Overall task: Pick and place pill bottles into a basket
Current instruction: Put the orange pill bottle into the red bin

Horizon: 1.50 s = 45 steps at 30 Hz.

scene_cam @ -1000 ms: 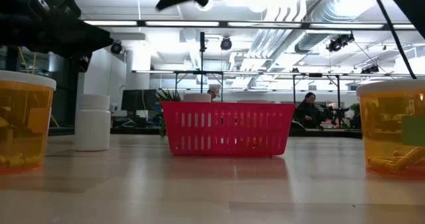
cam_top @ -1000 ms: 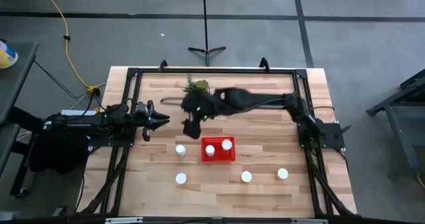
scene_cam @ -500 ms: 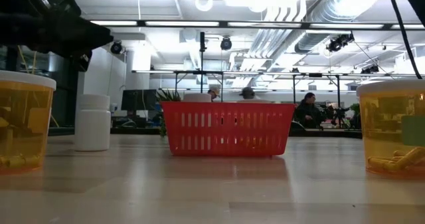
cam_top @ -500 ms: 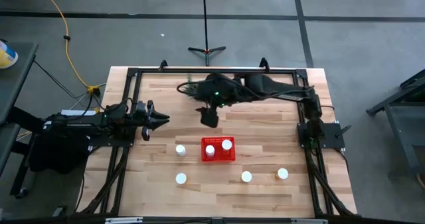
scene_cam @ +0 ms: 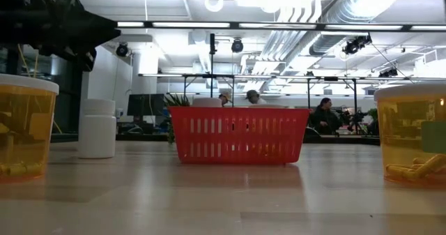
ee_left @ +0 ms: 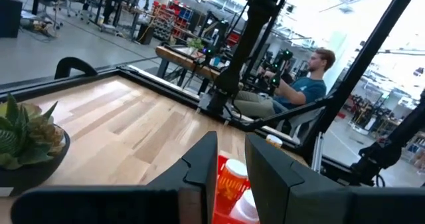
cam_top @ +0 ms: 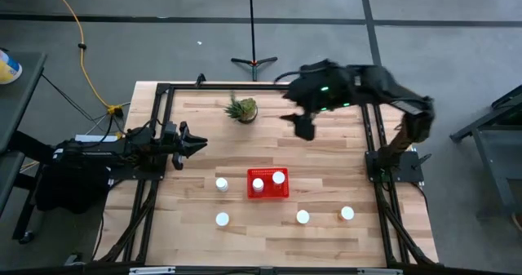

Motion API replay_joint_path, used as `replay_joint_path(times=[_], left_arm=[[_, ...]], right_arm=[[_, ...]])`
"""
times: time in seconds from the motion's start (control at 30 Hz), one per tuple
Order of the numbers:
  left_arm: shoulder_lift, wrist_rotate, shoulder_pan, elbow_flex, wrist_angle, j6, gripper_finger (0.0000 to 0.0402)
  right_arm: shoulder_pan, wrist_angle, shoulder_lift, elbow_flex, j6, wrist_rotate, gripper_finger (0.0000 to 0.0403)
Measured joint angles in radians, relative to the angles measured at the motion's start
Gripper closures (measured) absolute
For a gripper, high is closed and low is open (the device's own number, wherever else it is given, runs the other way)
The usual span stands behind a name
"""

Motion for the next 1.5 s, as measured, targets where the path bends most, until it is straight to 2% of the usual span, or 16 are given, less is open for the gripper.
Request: replay_joint_path(times=[0.13, 0.3, 0.47, 0.6, 0.8, 0.97, 1.07, 1.3, 1.5], left_arm=[[0.000, 0.017, 0.000, 0.000, 0.037, -0.003, 0.0286], [0.006, 0.044, 0.000, 0.038, 0.031, 0.024, 0.0286], [0.072, 0.053, 0.000, 0.212, -0.190, 0.127, 0.0286], [0.177, 0.069, 0.000, 0.414, -0.436, 0.191, 0.0286], [0.379, 0.172, 0.000, 0.657, -0.767, 0.235, 0.0286], [0.517, 0.297, 0.000, 0.760, -0.896, 0.246, 0.0286], [0.578, 0.369, -0.001, 0.805, -0.957, 0.261, 0.0286], [0.661, 0.425, -0.002, 0.832, -1.010, 0.268, 0.0286], [0.752, 0.458, -0.089, 0.830, -1.026, 0.262, 0.0286]], right_arm=[[-0.020, 0.053, -0.135, -0.179, 0.052, 0.025, 0.0130], [-0.025, 0.296, -0.313, -0.494, 0.102, 0.040, 0.0130], [-0.025, 0.493, -0.404, -0.760, 0.188, 0.037, 0.0130], [-0.024, 0.579, -0.424, -0.878, 0.243, 0.029, 0.0130], [-0.024, 0.643, -0.422, -0.954, 0.263, 0.039, 0.0130], [-0.025, 0.627, -0.423, -0.958, 0.268, 0.050, 0.0130], [-0.025, 0.593, -0.425, -0.958, 0.271, 0.050, 0.0130], [-0.017, 0.467, -0.439, -0.958, 0.309, 0.077, 0.0130], [-0.016, 0.427, -0.467, -0.958, 0.313, 0.116, 0.0130]])
